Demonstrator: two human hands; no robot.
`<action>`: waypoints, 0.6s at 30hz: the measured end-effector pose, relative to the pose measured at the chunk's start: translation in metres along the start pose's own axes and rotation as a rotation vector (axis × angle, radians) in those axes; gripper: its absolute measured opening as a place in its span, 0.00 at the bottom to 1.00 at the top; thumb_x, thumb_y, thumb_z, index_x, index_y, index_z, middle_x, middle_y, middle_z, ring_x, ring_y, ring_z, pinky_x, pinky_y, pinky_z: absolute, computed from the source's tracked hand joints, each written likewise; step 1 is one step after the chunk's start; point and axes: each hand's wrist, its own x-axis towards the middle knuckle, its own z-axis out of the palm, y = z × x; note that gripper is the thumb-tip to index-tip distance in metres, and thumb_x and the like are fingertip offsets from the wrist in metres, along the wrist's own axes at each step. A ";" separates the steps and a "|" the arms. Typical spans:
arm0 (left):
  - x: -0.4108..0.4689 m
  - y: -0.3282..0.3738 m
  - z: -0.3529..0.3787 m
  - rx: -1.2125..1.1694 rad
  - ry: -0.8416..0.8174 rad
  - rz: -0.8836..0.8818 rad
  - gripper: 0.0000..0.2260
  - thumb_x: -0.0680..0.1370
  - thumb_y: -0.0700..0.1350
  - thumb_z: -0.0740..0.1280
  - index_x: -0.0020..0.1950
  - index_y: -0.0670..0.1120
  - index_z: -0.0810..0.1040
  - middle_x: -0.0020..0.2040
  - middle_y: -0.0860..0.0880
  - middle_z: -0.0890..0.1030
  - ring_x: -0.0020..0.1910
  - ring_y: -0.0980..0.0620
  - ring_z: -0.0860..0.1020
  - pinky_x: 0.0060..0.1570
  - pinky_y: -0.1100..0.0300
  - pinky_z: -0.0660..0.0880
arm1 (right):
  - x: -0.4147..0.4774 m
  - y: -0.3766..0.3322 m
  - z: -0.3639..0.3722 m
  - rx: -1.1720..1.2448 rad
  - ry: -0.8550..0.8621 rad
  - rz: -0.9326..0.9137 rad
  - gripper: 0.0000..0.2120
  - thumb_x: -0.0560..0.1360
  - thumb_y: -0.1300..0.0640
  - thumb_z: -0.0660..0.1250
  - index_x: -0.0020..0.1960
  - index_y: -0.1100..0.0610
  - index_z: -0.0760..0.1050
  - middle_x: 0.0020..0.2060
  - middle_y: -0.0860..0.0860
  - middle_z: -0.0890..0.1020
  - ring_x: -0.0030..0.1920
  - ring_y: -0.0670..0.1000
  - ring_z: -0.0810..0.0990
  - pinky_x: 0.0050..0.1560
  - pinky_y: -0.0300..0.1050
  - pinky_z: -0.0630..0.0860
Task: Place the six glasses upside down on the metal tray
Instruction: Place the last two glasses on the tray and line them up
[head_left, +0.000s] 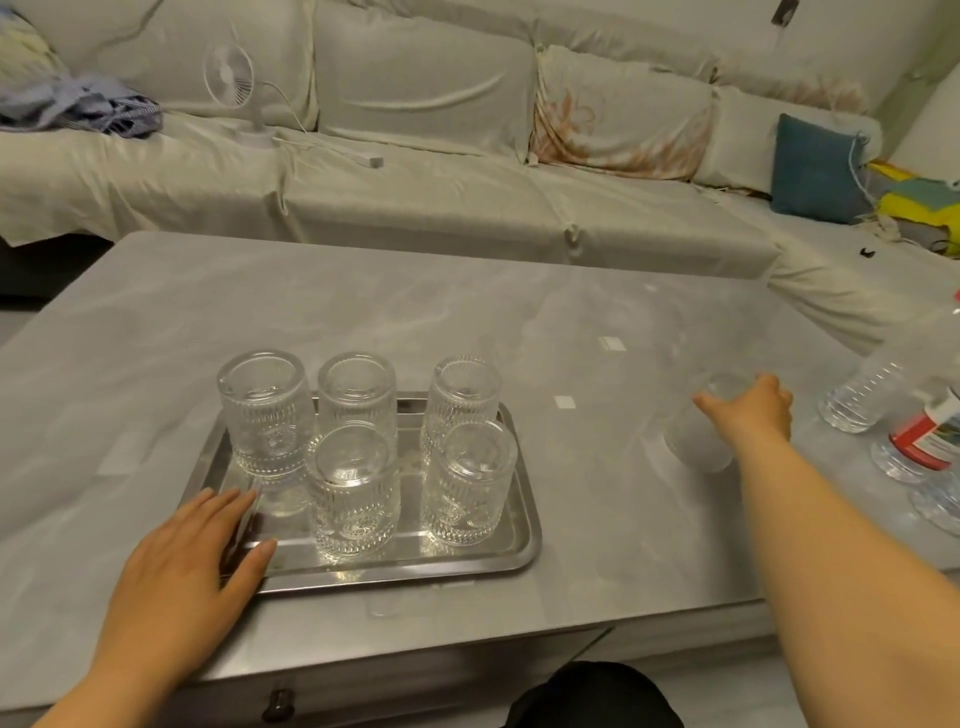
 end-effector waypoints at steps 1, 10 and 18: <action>0.000 0.000 0.000 -0.003 -0.003 0.004 0.35 0.65 0.62 0.50 0.61 0.41 0.73 0.62 0.39 0.76 0.65 0.38 0.70 0.62 0.39 0.67 | -0.003 0.000 -0.001 -0.008 -0.007 -0.023 0.34 0.68 0.56 0.70 0.67 0.64 0.58 0.67 0.65 0.61 0.65 0.66 0.64 0.64 0.56 0.63; -0.005 0.001 -0.002 -0.104 -0.005 -0.052 0.21 0.72 0.45 0.67 0.64 0.42 0.70 0.66 0.40 0.72 0.68 0.40 0.67 0.66 0.42 0.63 | -0.061 -0.029 -0.018 0.112 -0.008 -0.362 0.33 0.67 0.58 0.70 0.68 0.59 0.60 0.68 0.60 0.62 0.66 0.60 0.66 0.65 0.51 0.63; -0.011 -0.024 -0.015 -0.212 -0.054 -0.101 0.24 0.73 0.45 0.66 0.67 0.43 0.65 0.70 0.41 0.68 0.68 0.41 0.65 0.67 0.46 0.62 | -0.147 -0.107 -0.055 0.365 -0.127 -0.687 0.31 0.66 0.57 0.72 0.66 0.53 0.62 0.62 0.51 0.67 0.56 0.44 0.65 0.55 0.37 0.63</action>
